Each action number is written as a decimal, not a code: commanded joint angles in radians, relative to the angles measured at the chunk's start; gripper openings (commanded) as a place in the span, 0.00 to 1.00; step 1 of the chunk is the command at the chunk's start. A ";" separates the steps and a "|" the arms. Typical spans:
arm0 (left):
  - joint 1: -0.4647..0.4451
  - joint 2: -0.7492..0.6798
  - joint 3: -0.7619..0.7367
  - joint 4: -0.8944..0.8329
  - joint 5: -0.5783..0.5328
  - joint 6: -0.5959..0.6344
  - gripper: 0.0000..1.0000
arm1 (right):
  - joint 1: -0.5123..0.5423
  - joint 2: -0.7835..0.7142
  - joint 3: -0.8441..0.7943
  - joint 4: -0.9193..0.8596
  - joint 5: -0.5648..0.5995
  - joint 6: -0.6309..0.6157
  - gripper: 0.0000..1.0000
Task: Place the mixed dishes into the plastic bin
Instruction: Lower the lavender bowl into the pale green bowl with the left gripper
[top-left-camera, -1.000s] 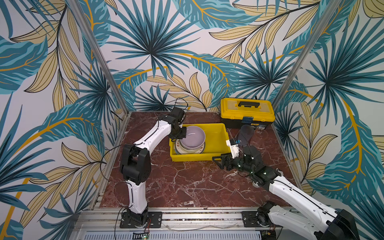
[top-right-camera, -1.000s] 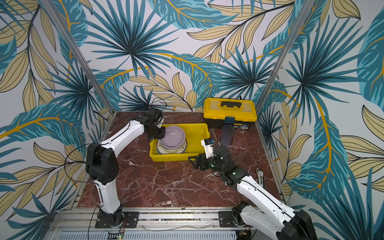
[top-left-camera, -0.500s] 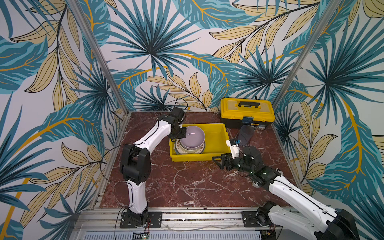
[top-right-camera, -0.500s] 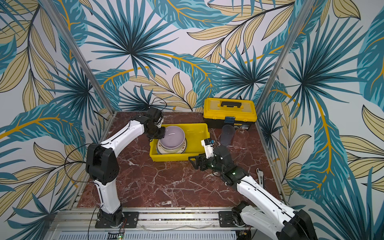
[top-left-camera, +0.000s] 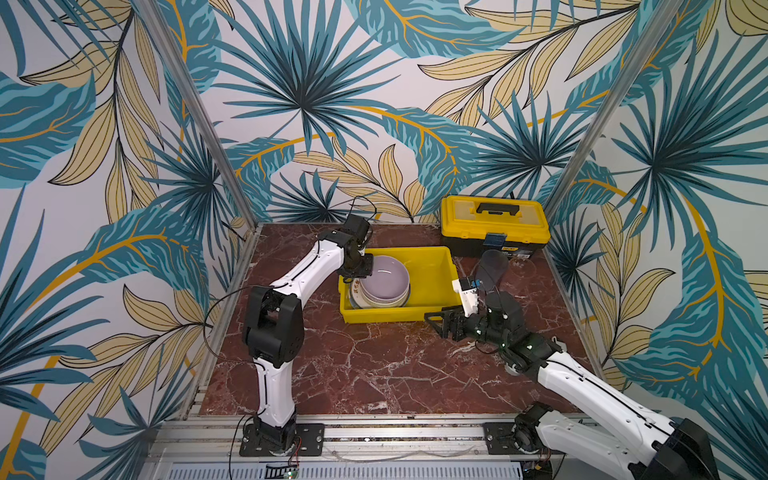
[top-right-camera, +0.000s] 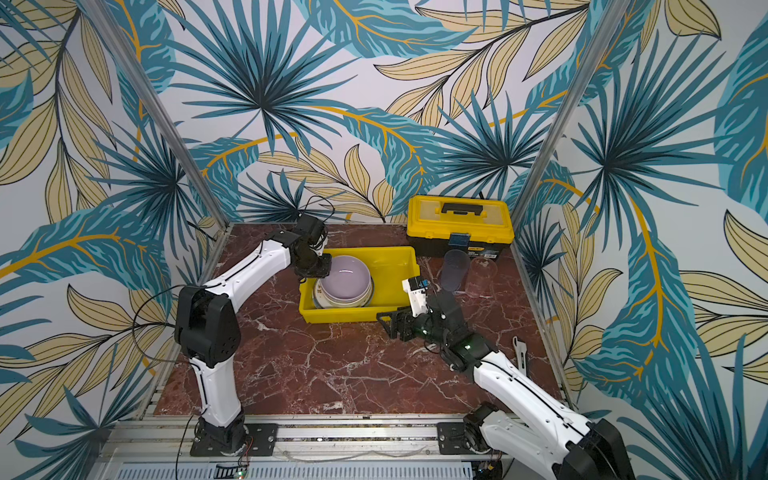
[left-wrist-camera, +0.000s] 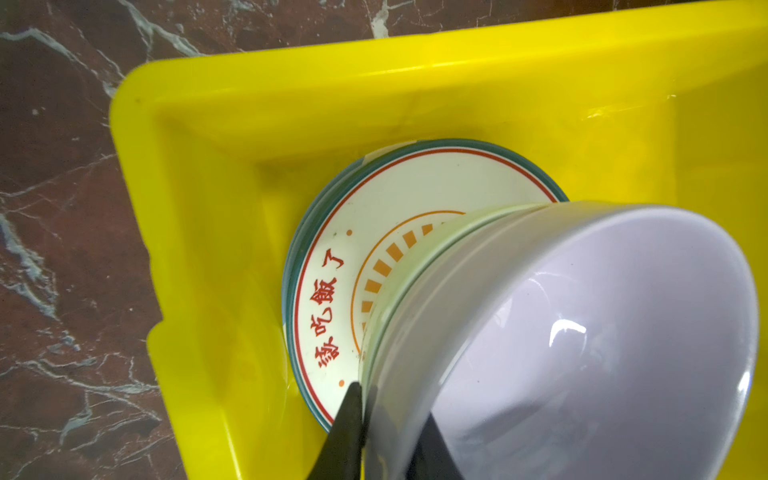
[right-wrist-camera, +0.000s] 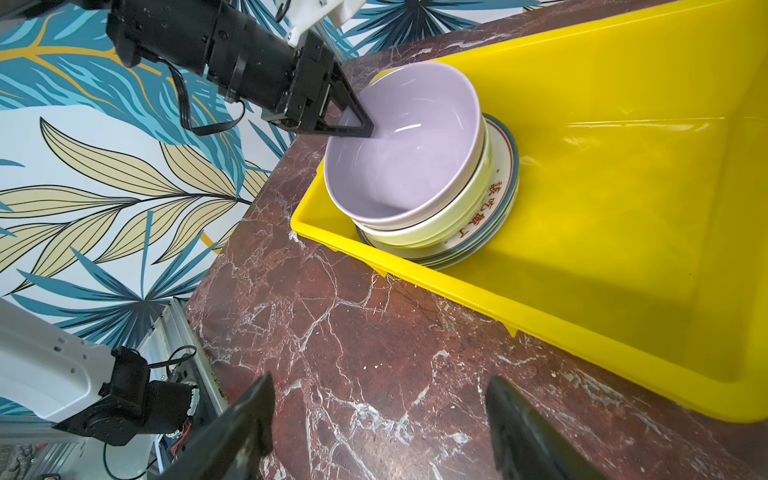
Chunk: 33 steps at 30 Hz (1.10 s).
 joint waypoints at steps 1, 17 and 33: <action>-0.006 -0.005 0.032 0.022 0.013 0.012 0.22 | 0.005 0.000 -0.021 0.028 0.007 0.005 0.81; -0.005 -0.061 0.010 0.007 -0.023 0.024 0.21 | 0.004 0.000 -0.026 0.033 0.009 0.011 0.81; -0.005 -0.072 -0.008 0.003 -0.042 0.033 0.14 | 0.005 -0.001 -0.026 0.034 0.007 0.016 0.81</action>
